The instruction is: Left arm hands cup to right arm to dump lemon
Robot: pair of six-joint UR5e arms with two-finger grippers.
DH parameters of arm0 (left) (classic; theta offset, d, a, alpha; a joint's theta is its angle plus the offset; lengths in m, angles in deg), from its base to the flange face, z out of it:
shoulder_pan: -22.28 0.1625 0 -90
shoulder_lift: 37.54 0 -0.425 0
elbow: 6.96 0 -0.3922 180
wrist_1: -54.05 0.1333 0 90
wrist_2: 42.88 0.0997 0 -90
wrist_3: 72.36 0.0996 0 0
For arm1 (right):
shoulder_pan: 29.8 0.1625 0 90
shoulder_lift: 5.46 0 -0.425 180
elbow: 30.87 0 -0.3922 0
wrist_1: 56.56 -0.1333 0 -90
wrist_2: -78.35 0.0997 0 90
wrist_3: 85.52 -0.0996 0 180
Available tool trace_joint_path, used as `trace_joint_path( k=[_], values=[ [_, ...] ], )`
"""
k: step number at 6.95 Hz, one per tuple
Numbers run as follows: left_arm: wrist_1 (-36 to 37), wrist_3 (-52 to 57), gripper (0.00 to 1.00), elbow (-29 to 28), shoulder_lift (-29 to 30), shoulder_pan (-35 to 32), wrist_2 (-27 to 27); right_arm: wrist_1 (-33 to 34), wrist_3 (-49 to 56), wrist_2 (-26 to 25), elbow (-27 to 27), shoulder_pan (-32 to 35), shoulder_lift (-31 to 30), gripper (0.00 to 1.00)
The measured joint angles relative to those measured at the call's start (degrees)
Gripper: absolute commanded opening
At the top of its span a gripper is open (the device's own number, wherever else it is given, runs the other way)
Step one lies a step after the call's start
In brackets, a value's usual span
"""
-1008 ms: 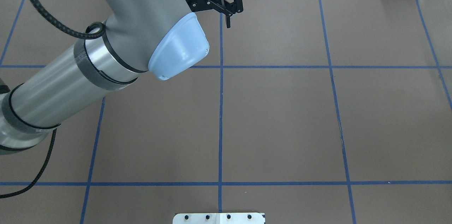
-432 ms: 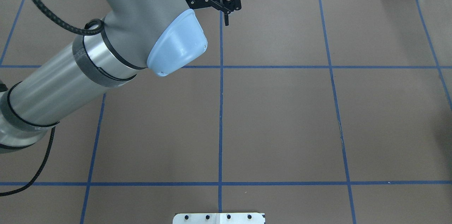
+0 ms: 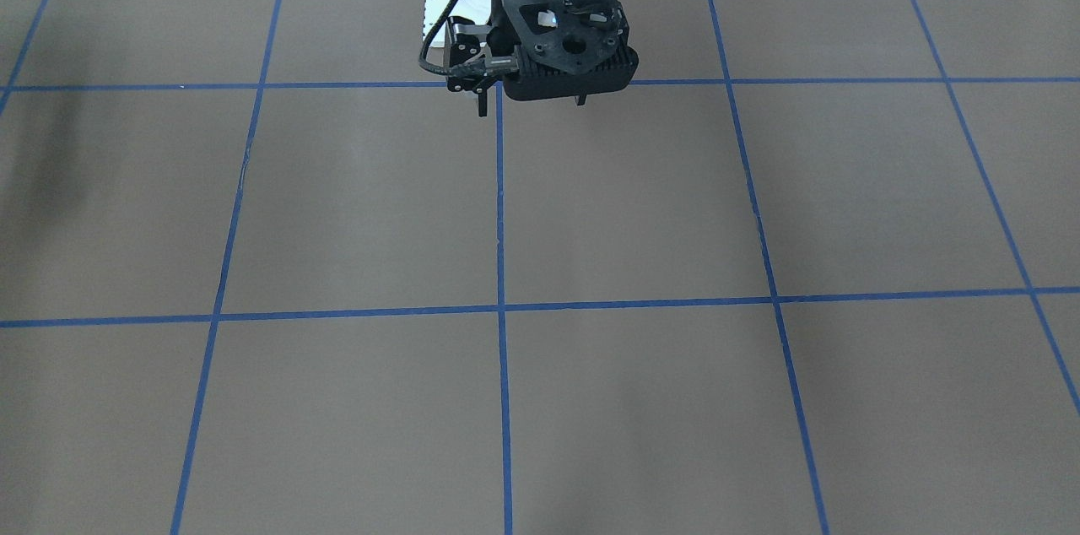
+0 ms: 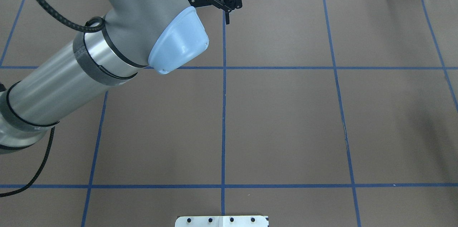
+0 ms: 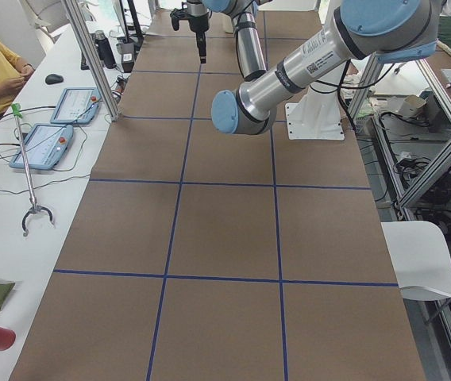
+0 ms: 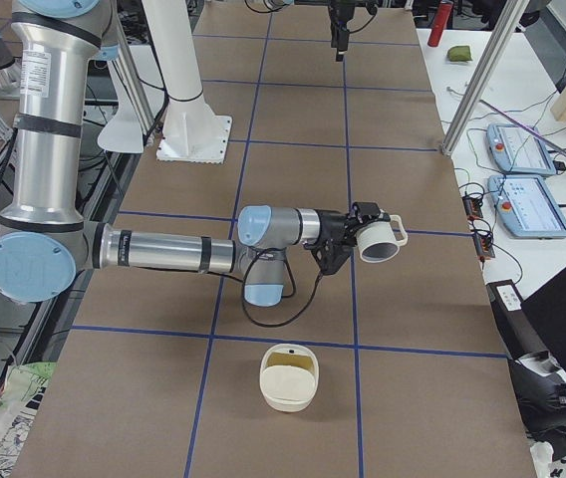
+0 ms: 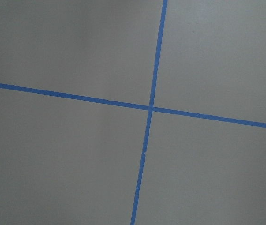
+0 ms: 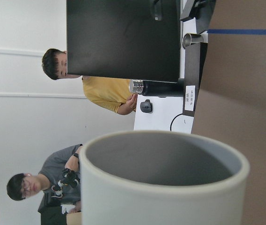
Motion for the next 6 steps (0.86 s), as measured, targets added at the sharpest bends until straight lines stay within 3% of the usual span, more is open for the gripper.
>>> trace_joint_path(
  k=[2, 4, 5, 6],
  values=[
    [-1.09, -0.16, 0.98, -0.97, -0.03, -0.71, 0.68, 5.1, 22.84, -6.34, 0.01, -6.99, 4.15, 0.0],
    [-3.88, -2.48, 0.9, -1.55, -0.16, -0.92, 2.23, 12.41, 39.67, -21.44, 0.01, -17.97, 11.08, 0.0],
    [-6.5, -3.57, 0.89, -2.13, -0.39, -0.94, 2.45, 15.93, 45.81, -29.26, 0.12, -24.1, 14.7, 0.0],
    [-8.71, -4.08, 0.95, -2.95, -0.52, -0.94, 2.52, 19.83, 50.83, -36.87, 0.21, -30.12, 18.38, 0.0]
  ],
)
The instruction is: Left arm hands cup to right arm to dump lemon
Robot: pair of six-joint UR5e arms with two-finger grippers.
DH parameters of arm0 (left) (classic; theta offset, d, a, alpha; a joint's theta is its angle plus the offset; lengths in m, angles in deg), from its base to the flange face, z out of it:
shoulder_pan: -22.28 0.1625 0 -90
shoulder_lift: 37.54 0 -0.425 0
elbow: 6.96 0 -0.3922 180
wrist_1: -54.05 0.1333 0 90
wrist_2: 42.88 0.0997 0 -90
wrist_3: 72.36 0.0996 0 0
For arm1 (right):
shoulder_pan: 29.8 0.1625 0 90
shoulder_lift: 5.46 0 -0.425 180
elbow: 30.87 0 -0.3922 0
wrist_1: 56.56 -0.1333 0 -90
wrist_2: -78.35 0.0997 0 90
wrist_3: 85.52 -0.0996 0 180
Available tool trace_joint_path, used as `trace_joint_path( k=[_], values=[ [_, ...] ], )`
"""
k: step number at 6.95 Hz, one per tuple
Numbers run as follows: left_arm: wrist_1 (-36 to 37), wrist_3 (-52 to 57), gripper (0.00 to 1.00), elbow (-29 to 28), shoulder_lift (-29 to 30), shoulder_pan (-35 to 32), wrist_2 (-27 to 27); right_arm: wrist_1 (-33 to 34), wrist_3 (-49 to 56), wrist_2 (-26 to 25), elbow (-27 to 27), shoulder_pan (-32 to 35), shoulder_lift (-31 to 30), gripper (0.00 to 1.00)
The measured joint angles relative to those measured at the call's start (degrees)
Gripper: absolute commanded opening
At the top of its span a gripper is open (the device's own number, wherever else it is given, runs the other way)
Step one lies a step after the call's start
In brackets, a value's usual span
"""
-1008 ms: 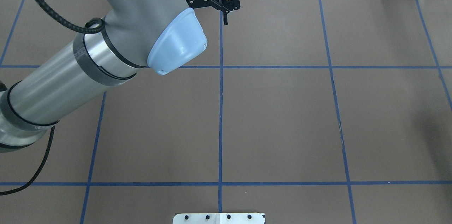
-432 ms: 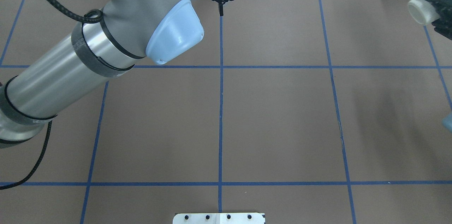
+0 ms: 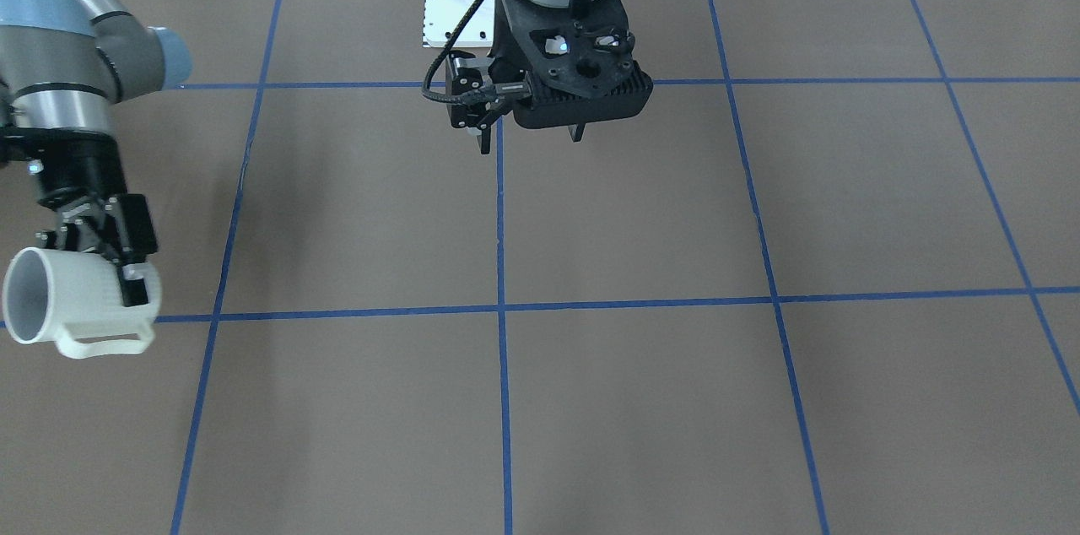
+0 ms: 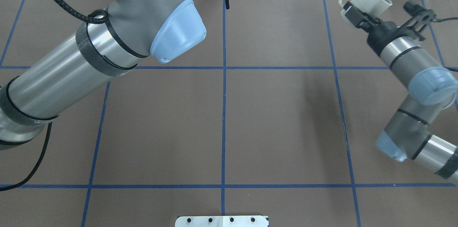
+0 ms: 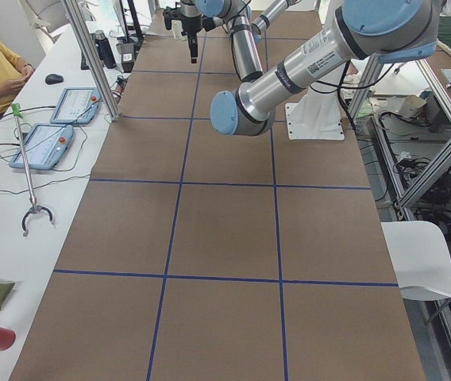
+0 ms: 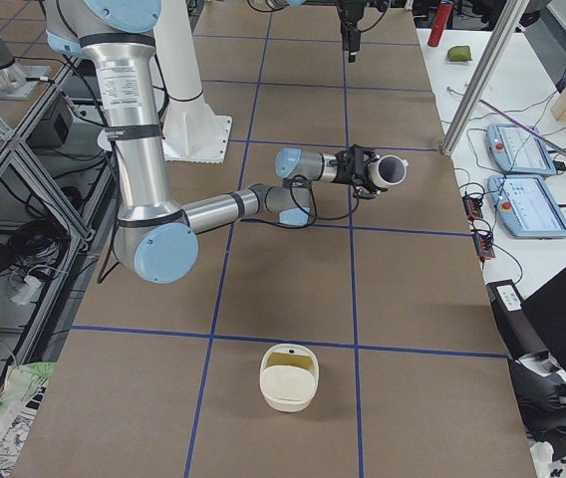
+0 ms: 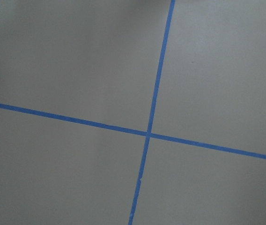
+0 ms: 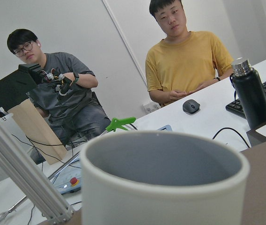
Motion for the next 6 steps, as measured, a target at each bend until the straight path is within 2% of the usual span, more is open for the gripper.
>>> trace_joint_path(
  k=[1, 3, 4, 6],
  values=[
    [-0.81, -0.34, 1.0, -0.37, 0.08, 0.01, -0.13, 5.75, 3.96, -7.67, 0.12, -5.93, 4.75, 0.0],
    [0.41, -1.87, 1.0, -0.17, 0.28, 0.06, -2.84, 16.78, 7.57, -18.56, 0.25, -14.39, 12.56, 0.0],
    [0.74, -2.29, 1.0, -0.19, 0.19, 0.07, -5.0, 20.88, 10.16, -22.56, 0.3, -17.49, 15.27, 0.0],
    [0.9, -3.09, 0.99, -0.62, 0.42, 0.22, -5.8, 26.98, 14.06, -28.61, 0.52, -22.0, 19.81, 0.0]
  ],
)
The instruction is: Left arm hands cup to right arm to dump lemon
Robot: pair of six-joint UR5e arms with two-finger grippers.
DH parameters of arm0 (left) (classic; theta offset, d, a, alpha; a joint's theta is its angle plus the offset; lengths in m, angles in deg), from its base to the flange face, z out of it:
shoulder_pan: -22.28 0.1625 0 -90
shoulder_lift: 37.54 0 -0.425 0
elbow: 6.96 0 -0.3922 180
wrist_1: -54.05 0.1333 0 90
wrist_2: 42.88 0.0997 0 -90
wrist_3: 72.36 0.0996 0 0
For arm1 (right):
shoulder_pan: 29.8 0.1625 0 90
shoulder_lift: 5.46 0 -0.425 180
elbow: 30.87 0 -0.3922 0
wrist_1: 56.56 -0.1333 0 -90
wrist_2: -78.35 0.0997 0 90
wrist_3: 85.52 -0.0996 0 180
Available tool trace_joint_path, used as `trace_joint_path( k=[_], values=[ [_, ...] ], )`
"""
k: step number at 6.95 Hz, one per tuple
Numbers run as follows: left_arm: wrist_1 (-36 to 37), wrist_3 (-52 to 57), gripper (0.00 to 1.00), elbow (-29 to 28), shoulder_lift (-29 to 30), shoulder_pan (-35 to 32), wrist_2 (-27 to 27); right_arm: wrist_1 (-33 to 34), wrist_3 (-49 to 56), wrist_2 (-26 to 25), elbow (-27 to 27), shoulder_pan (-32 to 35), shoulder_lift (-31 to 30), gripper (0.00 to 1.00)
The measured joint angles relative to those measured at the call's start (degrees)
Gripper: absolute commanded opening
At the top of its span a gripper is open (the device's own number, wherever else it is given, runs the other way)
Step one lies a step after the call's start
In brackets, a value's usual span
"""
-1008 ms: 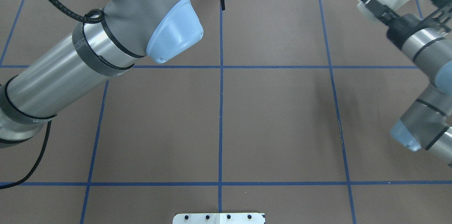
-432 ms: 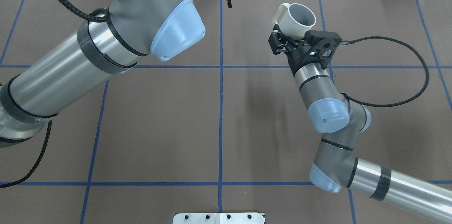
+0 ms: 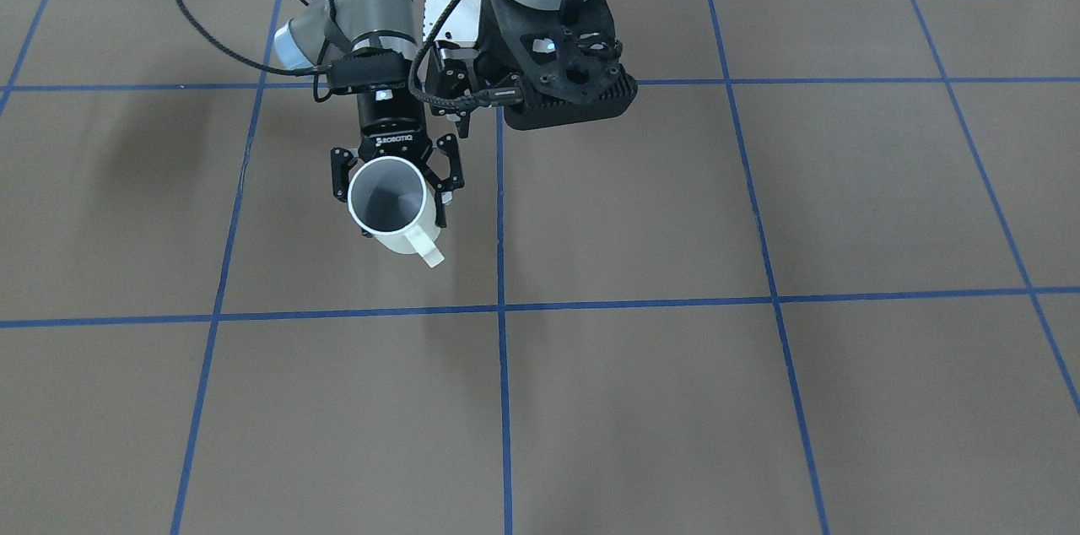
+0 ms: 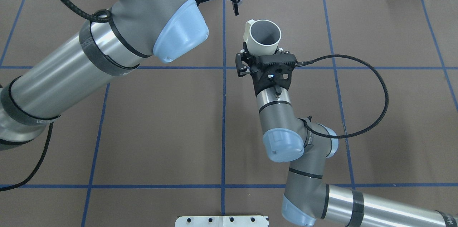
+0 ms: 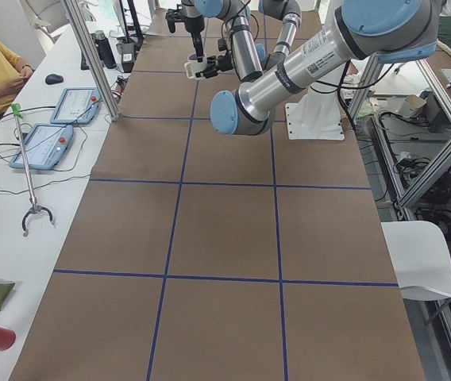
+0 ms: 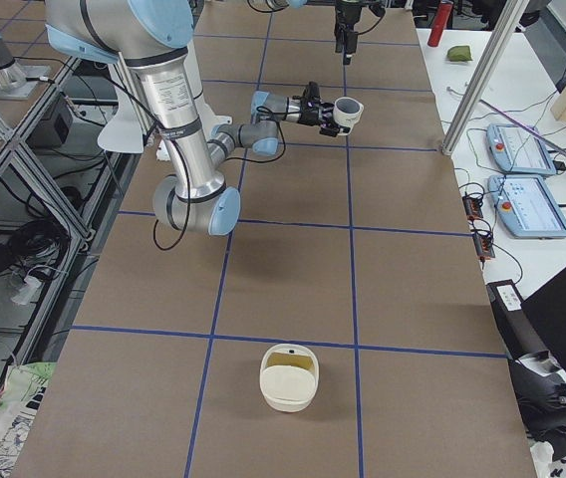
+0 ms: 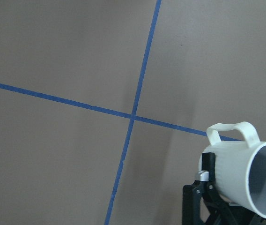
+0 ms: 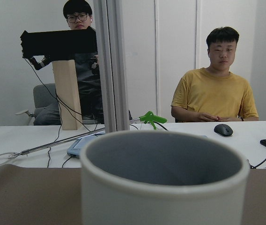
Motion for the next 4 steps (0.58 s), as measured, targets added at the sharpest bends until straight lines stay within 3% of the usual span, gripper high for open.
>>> trace_joint_path(
  k=[4],
  values=[
    [1.43, -0.59, 0.98, -3.04, 0.82, 1.45, 0.03, 3.52, 0.65, -7.04, 0.61, -5.11, 2.89, 0.0]
  ],
)
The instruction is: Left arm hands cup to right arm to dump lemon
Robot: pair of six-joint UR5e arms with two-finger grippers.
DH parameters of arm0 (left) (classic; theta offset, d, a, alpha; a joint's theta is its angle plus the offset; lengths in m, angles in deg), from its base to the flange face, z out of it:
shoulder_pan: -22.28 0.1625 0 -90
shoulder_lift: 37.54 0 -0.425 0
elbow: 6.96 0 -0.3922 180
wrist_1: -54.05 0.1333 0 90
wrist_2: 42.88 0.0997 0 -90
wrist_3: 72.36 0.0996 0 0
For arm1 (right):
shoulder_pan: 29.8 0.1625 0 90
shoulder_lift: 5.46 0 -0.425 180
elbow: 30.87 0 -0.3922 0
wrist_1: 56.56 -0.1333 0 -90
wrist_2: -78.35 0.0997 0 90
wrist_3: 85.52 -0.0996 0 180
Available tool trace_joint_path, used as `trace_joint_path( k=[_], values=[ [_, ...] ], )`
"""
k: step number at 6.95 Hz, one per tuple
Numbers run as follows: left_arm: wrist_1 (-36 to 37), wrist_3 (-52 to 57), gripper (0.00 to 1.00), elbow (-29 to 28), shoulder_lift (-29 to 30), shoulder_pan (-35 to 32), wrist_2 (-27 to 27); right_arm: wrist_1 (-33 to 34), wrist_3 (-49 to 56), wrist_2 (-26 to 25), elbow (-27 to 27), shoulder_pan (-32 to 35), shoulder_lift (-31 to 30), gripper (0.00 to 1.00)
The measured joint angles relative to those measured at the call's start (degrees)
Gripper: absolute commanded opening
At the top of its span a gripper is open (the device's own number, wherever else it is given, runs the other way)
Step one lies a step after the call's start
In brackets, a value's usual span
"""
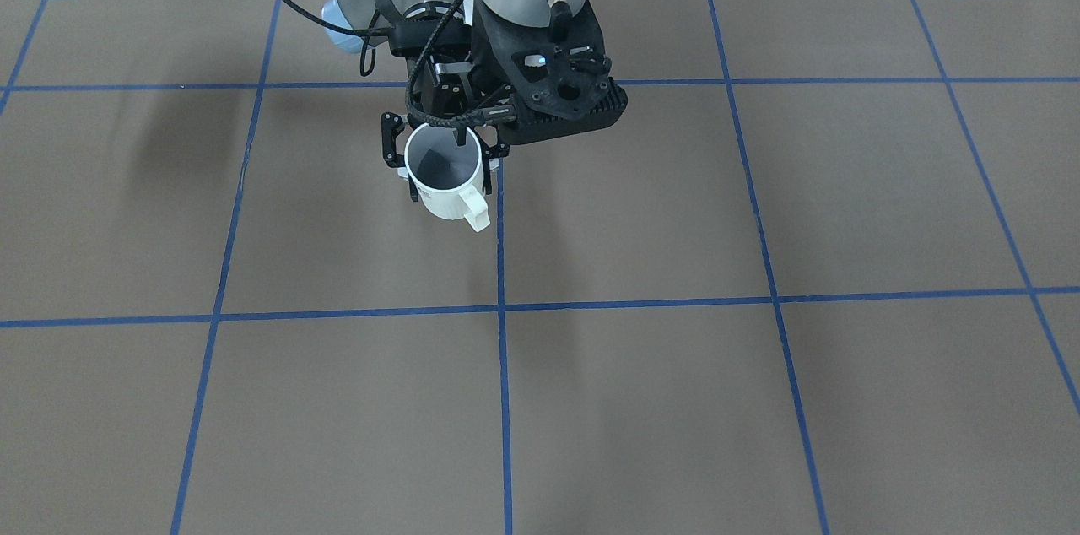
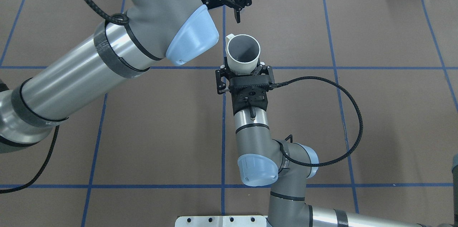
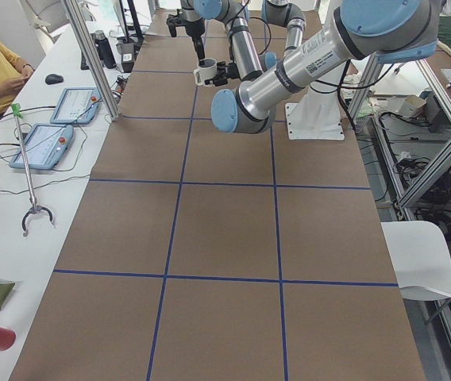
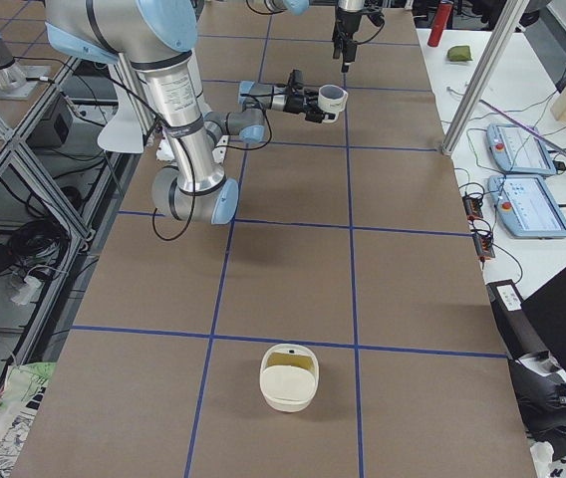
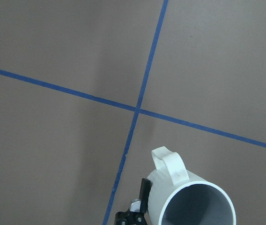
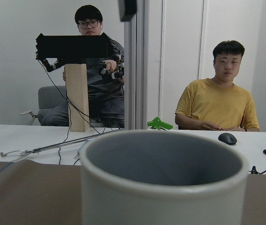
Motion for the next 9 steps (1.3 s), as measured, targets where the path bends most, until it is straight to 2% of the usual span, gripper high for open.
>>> trace_joint_path(
  k=[1, 5, 9],
  values=[
    [1.01, 0.13, 0.96, -0.52, 0.25, 0.5, -0.06, 0.1, 0.03, -1.04, -0.03, -0.82, 0.01, 0.0],
    [2.53, 0.35, 0.8, -1.5, 0.77, 3.8, -0.14, -0.24, -0.27, -4.75, 0.08, -1.97, -0.22, 0.0],
    [2.56, -0.11, 0.56, -1.61, 0.58, 5.47, -0.16, -0.48, -0.45, -5.26, -0.04, -2.04, -0.16, 0.0]
  ],
)
